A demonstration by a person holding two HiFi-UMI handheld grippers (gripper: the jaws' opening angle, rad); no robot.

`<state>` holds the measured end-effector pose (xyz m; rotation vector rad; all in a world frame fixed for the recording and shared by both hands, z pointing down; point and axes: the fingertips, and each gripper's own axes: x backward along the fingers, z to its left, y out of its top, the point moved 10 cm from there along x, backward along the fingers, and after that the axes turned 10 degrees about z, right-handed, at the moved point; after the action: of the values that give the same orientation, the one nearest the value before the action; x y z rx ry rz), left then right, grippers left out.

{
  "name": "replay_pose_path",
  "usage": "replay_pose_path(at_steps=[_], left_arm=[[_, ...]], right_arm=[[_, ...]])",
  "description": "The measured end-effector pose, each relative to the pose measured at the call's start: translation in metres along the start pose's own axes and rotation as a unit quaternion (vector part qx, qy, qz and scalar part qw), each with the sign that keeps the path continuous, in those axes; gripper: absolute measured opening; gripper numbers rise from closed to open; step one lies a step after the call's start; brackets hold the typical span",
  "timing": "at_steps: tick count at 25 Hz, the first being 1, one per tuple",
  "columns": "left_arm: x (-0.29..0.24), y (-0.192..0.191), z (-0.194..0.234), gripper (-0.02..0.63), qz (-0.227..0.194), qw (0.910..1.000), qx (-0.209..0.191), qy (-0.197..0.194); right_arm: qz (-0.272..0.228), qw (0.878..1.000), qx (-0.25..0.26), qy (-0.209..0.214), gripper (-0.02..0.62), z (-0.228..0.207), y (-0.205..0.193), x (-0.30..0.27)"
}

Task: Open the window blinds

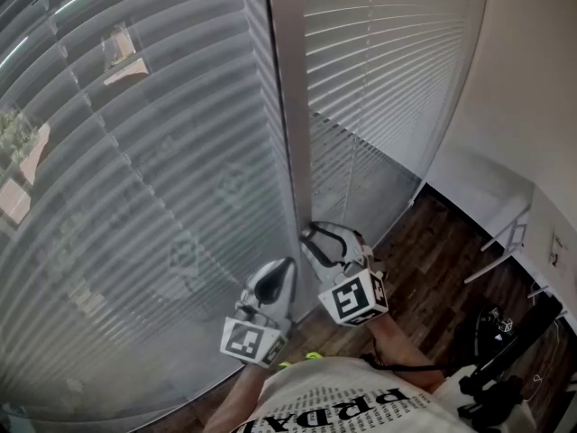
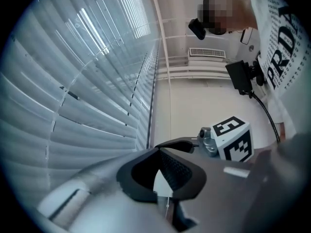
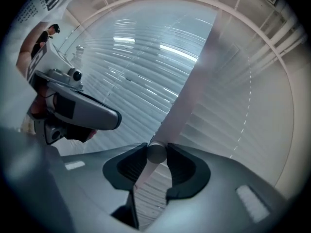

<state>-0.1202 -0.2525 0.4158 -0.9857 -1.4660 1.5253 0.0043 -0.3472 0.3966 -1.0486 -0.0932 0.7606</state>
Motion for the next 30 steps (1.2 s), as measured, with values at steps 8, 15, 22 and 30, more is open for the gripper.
replay_pose_path(at_steps=[8, 15, 22, 30], left_arm=[[0.002, -0.006, 0.000, -0.009, 0.020, 0.9997, 0.015, -0.007], [0.006, -0.009, 0.001, -0.009, 0.015, 0.9995, 0.027, -0.001], [0.011, -0.010, 0.003, -0.009, 0.018, 0.9997, 0.018, 0.004], [0.012, -0.010, -0.001, -0.009, 0.014, 0.9995, 0.028, 0.002]], right_arm=[[-0.005, 1.000, -0.014, 0.006, 0.121, -0.002, -0.002, -0.001], [-0.012, 0.999, -0.049, 0.012, 0.121, -0.004, -0.004, -0.002], [-0.024, 0.990, -0.138, 0.031, 0.121, -0.007, -0.008, -0.002], [-0.043, 0.966, -0.251, 0.051, 0.121, -0.010, -0.014, -0.003]])
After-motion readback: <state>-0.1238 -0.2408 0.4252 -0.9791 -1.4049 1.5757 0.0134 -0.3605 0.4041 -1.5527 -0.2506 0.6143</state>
